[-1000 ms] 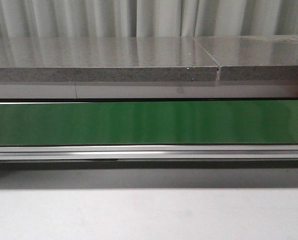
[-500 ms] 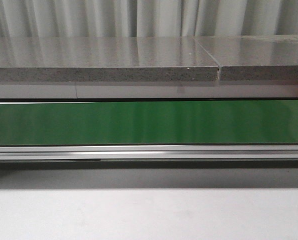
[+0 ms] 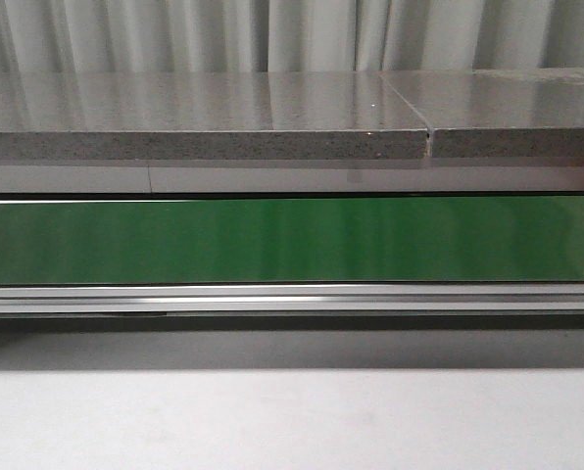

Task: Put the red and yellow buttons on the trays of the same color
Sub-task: 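Carry the red button into the red tray and open the right gripper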

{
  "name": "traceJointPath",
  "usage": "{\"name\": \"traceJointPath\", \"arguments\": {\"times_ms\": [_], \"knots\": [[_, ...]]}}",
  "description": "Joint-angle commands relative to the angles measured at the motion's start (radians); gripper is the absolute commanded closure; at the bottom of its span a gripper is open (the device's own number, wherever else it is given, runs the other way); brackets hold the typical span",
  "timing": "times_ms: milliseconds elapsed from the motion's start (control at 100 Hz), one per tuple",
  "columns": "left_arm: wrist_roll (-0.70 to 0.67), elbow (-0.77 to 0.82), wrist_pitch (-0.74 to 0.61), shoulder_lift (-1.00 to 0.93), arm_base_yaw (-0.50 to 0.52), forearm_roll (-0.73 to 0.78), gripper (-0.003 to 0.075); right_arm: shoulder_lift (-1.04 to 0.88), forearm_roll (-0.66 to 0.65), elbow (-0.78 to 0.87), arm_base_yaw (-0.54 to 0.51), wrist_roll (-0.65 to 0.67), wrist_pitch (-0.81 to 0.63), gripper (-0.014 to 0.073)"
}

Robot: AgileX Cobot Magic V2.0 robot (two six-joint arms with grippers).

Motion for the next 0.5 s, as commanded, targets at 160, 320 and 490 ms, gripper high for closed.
{"name": "traceJointPath", "arguments": {"times_ms": [160,320,490], "knots": [[-0.002,-0.025,-0.071,0.012,-0.008,-0.019,0.0741,0.010,0.000,-0.036,-0.007,0.003,-0.108,0.0367],[-0.002,-0.025,-0.071,0.012,-0.008,-0.019,0.0741,0.036,0.000,-0.036,-0.007,0.003,-0.117,0.0367],[-0.002,-0.025,-0.071,0.012,-0.008,-0.019,0.0741,0.044,0.000,-0.036,-0.007,0.003,-0.129,0.0294]]}}
